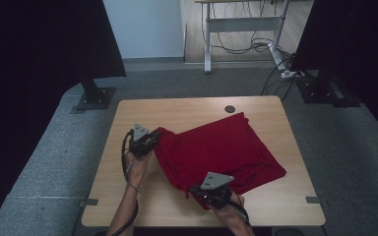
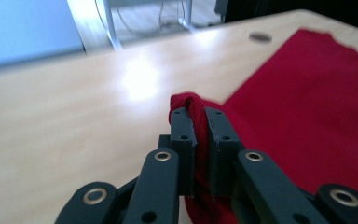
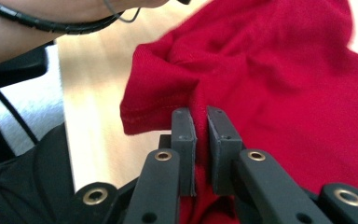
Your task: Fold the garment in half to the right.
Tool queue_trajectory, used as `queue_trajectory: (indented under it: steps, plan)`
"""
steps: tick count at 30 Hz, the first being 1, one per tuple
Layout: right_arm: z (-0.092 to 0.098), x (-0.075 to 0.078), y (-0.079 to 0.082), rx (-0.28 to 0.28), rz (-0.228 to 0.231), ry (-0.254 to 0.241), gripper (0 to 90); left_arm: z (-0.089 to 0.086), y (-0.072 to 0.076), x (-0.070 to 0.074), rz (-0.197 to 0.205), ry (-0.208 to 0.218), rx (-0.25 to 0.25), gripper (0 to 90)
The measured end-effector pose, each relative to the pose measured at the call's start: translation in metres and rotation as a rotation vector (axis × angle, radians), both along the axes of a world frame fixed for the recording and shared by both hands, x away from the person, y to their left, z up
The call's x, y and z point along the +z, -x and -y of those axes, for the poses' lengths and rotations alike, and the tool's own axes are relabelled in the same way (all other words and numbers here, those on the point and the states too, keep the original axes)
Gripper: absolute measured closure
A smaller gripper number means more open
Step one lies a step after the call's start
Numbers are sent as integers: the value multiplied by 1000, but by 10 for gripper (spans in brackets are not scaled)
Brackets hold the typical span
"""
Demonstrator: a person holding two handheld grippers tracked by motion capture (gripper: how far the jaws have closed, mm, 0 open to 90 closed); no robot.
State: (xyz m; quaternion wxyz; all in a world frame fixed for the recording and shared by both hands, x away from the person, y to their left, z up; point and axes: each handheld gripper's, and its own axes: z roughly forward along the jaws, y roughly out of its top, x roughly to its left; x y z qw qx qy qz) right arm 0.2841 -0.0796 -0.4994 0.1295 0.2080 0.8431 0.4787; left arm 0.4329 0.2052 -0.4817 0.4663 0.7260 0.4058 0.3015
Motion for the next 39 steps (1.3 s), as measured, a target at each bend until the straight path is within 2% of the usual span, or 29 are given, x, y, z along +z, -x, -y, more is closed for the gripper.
queue_trajectory:
  steps: [1, 2, 3, 4, 5, 6, 7, 8, 9, 10, 11, 12, 15, 16, 18, 21, 24, 25, 27, 31, 33, 34, 35, 36, 37, 38, 39]
  plan:
    - [0, 0, 0, 0, 0, 0, 824, 33, -11, -10, 42, -32, -7, 834]
    - [34, -6, -10, -111, -34, 3, 824, 39, -15, -14, 31, -38, -14, 832]
    - [34, -6, -10, -111, -34, 3, 824, 39, -15, -14, 31, -38, -14, 831]
    - [41, -11, -13, -131, -52, 8, 824, 49, -21, -25, -4, -70, -27, 831]
    - [41, -11, -13, -131, -52, 8, 824, 49, -21, -25, -4, -70, -27, 829]
    - [52, -23, -19, -158, -88, 22, 825, 58, -26, -37, -36, -127, -30, 829]
    - [52, -23, -19, -158, -88, 22, 825, 58, -26, -37, -36, -127, -30, 827]
    - [58, -34, -23, -168, -124, 42, 825, 58, -26, -37, -36, -127, -30, 827]
    - [58, -34, -23, -168, -124, 42, 825, 62, -31, -52, -76, -195, -26, 827]
    - [58, -34, -23, -168, -124, 42, 825, 62, -31, -52, -76, -195, -26, 824]
    - [57, -45, -26, -155, -170, 62, 825, 62, -31, -52, -76, -195, -26, 824]
    - [51, -50, -27, -137, -175, 81, 823, 54, -34, -61, -128, -197, -30, 818]
    - [50, -50, -27, -133, -174, 83, 822, 54, -34, -61, -128, -197, -30, 816]
    - [46, -51, -27, -121, -178, 73, 819, 43, -30, -68, -163, -231, -23, 814]
    - [44, -52, -27, -117, -179, 72, 818, 39, -29, -70, -174, -236, -20, 813]
    - [38, -52, -25, -106, -175, 75, 818, 32, -24, -71, -171, -248, -13, 812]
    - [30, -51, -23, -90, -173, 83, 816, 32, -24, -71, -171, -248, -13, 813]
    - [16, -52, -19, -52, -182, 74, 815, 17, -14, -71, -179, -237, 5, 813]
    - [12, -52, -18, -44, -183, 73, 815, 17, -14, -71, -179, -237, 5, 813]
    - [2, -53, -15, -19, -188, 66, 815, -3, 0, -71, -187, -229, 22, 814]
    - [-5, -53, -13, -1, -194, 62, 815, -3, 0, -71, -187, -229, 22, 814]
    - [-5, -53, -13, -1, -194, 62, 815, -17, 11, -71, -198, -212, 36, 814]
    - [-5, -53, -13, -1, -194, 62, 815, -17, 11, -71, -198, -212, 36, 815]
    - [-16, -54, -9, 35, -204, 54, 815, -17, 11, -71, -198, -212, 36, 815]
    - [-16, -54, -9, 35, -204, 54, 814, -17, 11, -71, -198, -212, 36, 815]
    - [-16, -54, -9, 35, -204, 54, 814, -34, 20, -68, -220, -211, 54, 815]
    - [-16, -54, -9, 35, -204, 54, 814, -34, 20, -68, -220, -211, 54, 824]
